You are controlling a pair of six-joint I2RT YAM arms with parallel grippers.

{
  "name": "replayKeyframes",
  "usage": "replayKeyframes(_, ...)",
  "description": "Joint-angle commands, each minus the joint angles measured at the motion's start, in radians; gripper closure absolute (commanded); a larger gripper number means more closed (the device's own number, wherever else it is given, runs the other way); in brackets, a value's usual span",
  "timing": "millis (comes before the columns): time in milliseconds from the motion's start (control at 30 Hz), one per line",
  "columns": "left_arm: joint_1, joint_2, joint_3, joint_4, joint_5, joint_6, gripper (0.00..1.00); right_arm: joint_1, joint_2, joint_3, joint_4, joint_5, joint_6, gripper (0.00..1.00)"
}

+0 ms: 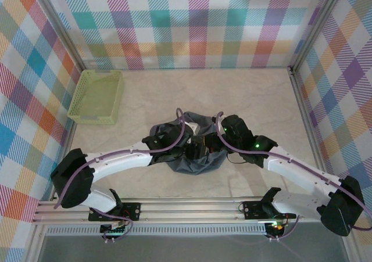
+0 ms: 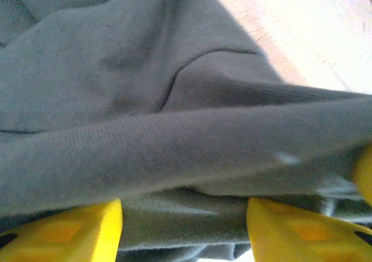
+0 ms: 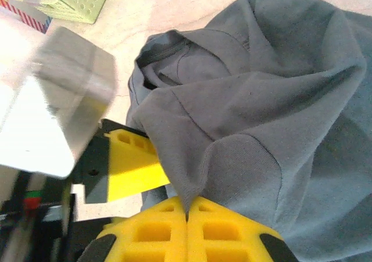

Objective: Fold the inside-out t-shirt

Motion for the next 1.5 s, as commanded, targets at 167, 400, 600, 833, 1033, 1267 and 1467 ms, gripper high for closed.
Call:
replayKeyframes(167,-0.010,0.060,0.030,0.057,0.013,0.002,0.46,-0.002,-0.016,-0.001,0.043,-0.044,0.034,1.00)
replayKeyframes(400,-0.012,0.082,0.026,0.033,-0.013,0.001,0.84,-0.003,-0.031,0.003,0.026,0.035,0.062,1.00)
replayKeyframes(600,-0.011,0.007,-0.032,0.023,-0.087,-0.010,1.00,-0.010,-0.039,-0.003,-0.004,0.109,0.086,1.00)
replayKeyframes(833,-0.011,-0.182,-0.179,0.042,-0.126,-0.008,1.00,-0.062,-0.041,-0.006,-0.050,0.140,0.096,1.00)
replayKeyframes(1033,-0.012,-0.394,-0.359,0.040,-0.106,-0.012,1.00,-0.177,-0.003,-0.024,-0.055,0.031,0.131,1.00)
replayKeyframes(1267,-0.010,-0.487,-0.424,0.008,-0.137,-0.008,1.00,-0.175,0.103,0.038,-0.102,0.032,0.031,0.85)
replayKeyframes(1467,0.000,-0.484,-0.413,0.015,-0.167,-0.004,1.00,-0.086,0.043,0.054,-0.180,0.179,-0.117,0.53)
